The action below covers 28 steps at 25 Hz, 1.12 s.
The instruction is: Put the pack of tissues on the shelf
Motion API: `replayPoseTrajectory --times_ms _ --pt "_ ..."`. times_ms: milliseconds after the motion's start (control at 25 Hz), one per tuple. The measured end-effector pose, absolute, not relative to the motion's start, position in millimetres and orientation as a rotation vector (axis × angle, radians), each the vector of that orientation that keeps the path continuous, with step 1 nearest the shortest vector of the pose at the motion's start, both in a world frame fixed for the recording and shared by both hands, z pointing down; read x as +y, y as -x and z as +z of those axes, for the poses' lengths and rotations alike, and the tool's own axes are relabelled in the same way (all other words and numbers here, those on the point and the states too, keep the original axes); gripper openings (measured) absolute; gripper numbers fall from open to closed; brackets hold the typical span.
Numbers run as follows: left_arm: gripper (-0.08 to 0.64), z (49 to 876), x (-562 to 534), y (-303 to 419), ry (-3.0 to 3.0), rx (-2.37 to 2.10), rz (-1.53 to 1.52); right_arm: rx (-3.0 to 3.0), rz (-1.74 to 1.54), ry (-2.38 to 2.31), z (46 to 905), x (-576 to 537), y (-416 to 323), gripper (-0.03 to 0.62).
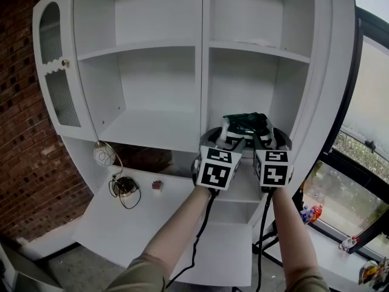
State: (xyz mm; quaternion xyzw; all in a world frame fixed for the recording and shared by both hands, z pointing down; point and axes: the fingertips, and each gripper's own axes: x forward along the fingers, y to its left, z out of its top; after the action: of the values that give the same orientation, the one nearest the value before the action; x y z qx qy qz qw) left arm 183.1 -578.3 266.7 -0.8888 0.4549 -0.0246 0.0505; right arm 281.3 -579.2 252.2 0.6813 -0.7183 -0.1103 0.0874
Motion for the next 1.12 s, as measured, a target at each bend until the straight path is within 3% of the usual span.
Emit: replayPoseTrajectory --times_ms 480,1120 --pt "0.388 266.4 -572.9 -190.5 2.729 1.319 -0.055 -2.16 -0.344 -2.02 251.7 -575.6 -280.1 0.272" --pt "0.39 264.4 -559.8 -186.8 2.722 1.272 -0.052 -2.211 -0.345 -2.035 246.0 -554.8 -277.8 0.285"
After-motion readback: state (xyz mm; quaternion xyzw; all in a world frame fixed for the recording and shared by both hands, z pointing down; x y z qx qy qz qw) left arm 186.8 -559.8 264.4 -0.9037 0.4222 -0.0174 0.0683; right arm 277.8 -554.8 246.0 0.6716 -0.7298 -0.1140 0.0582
